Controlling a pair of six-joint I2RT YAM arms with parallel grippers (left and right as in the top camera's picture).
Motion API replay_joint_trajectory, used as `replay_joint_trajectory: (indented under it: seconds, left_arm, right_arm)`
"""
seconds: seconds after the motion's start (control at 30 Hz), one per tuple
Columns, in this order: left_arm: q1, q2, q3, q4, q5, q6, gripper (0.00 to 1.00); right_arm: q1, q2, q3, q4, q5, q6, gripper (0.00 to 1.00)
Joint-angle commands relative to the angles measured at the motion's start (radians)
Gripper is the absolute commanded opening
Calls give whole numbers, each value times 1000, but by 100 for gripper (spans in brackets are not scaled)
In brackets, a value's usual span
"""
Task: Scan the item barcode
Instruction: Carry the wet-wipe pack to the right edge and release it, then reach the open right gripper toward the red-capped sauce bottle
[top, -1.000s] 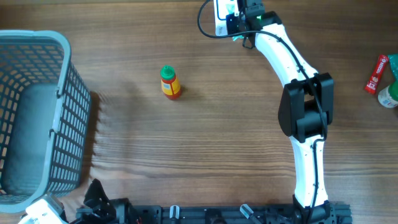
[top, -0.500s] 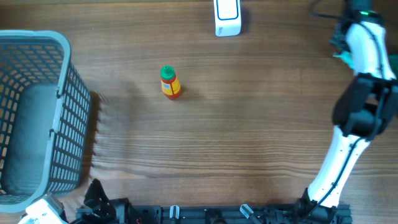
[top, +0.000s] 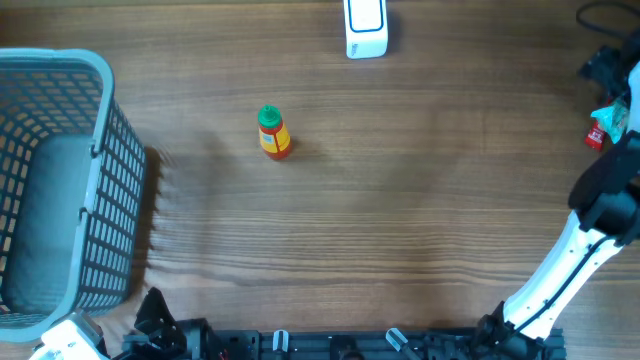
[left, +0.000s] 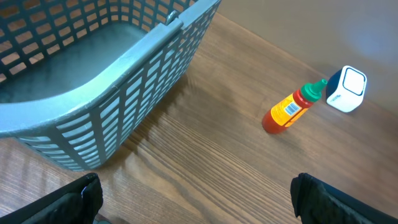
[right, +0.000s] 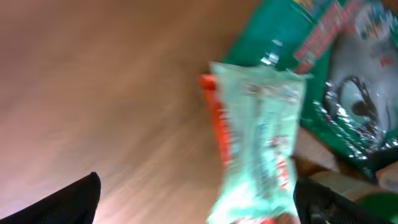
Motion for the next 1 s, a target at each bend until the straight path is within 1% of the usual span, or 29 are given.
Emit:
replay_joint_trajectory:
  seconds: [0.0,0.1,0.2,0.27,0.3,0.33,0.43,0.47,0.5,0.53,0.6,0.7,0.8,0.83,0.97]
  left_arm:
    - [7,-6,2,3,1,16,100]
    - [7,-6,2,3,2,16,100]
    - [7,-6,2,3,1,16,100]
    - [7,-6,2,3,1,16,100]
    - [7,-6,2,3,2,16,100]
    - [7,-6,2,3,1,16,100]
    - [7,-6,2,3,2,16,100]
    - [7,-6,2,3,1,16,100]
    - [7,-6,2,3,1,16,100]
    - [7,-6,2,3,1,16,100]
    - [7,-6,2,3,1,16,100]
    - [7,-6,2,3,1,16,100]
    - [7,-6,2,3,1,16,100]
    - [7,-6,2,3,1,16,100]
    - [7,-6,2,3,1,16,100]
  right_arm:
    - [99,-184,23,0,-162,14,100]
    - [222,-242,23,-19,-266,28,100]
    - [319,-248,23,-55,-340,175,100]
    - [388,-248,22,-118,-444,356,100]
    - [417,-248,21,-138,-487,406,100]
    - [452,-247,21,-157,-535,422,100]
    - [575,-236,13,-176,-570,449,100]
    - [602,-230,1,-177,-596,486,100]
    - [639,-216,-19,-175,-671,543,100]
    - [680,-188,-39,-145,-785,563,100]
    - [731,-126,-42,-101,-933,579,100]
    - [778,-16,-42,-49,-1070,682,99]
    - [810,63,-42,22,-1192,696,99]
    - [824,83,-42,29,-1222,695,100]
    - [860,125,-42,35,-1208,696,100]
